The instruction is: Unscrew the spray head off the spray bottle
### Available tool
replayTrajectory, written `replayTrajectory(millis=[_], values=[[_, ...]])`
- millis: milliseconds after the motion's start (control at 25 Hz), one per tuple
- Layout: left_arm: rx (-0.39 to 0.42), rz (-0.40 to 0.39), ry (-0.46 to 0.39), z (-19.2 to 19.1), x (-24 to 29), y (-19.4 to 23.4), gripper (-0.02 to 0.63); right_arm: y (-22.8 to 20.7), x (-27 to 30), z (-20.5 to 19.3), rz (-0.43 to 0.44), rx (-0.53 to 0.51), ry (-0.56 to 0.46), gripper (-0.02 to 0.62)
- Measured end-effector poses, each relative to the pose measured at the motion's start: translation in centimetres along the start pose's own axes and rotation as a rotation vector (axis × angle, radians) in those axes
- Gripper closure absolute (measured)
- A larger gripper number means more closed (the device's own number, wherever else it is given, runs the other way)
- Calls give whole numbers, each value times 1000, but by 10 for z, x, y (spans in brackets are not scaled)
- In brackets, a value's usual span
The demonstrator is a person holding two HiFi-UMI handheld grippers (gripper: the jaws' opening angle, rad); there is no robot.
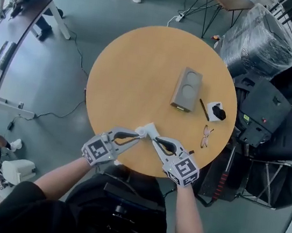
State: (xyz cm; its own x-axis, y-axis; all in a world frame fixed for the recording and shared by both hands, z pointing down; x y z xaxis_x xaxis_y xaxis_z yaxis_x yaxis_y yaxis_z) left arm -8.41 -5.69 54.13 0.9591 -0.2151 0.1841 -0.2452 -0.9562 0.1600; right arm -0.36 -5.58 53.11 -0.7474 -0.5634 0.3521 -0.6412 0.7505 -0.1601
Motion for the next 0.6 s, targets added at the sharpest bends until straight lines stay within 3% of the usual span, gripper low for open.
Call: replayTrajectory(millis=[40, 280, 480, 600], values=[[1, -4, 1, 4, -3, -6, 578, 5, -7, 10, -2, 1, -32, 586], [21, 12, -29, 40, -9, -34, 600, 35, -36, 55, 34, 14, -192, 591], [42, 26, -58, 68, -7, -53, 601, 57, -57, 71, 85, -54, -240, 591], [35, 55, -58, 79, -2, -65, 600, 56, -78, 75, 79, -37, -271, 591]])
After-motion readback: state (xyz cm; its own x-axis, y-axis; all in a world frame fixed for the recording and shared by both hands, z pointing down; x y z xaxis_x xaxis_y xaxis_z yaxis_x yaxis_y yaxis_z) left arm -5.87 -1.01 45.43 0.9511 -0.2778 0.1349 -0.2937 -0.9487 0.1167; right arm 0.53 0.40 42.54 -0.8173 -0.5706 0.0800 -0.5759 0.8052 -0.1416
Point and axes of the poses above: the fingertips, and each gripper's own axes: x forward along the fingers, y to its left, z out of its top, the point moved 2 cm from there along -x, backward along the fingers, and after that the axes turned 3 degrees about -y, right-handed, at the moved point
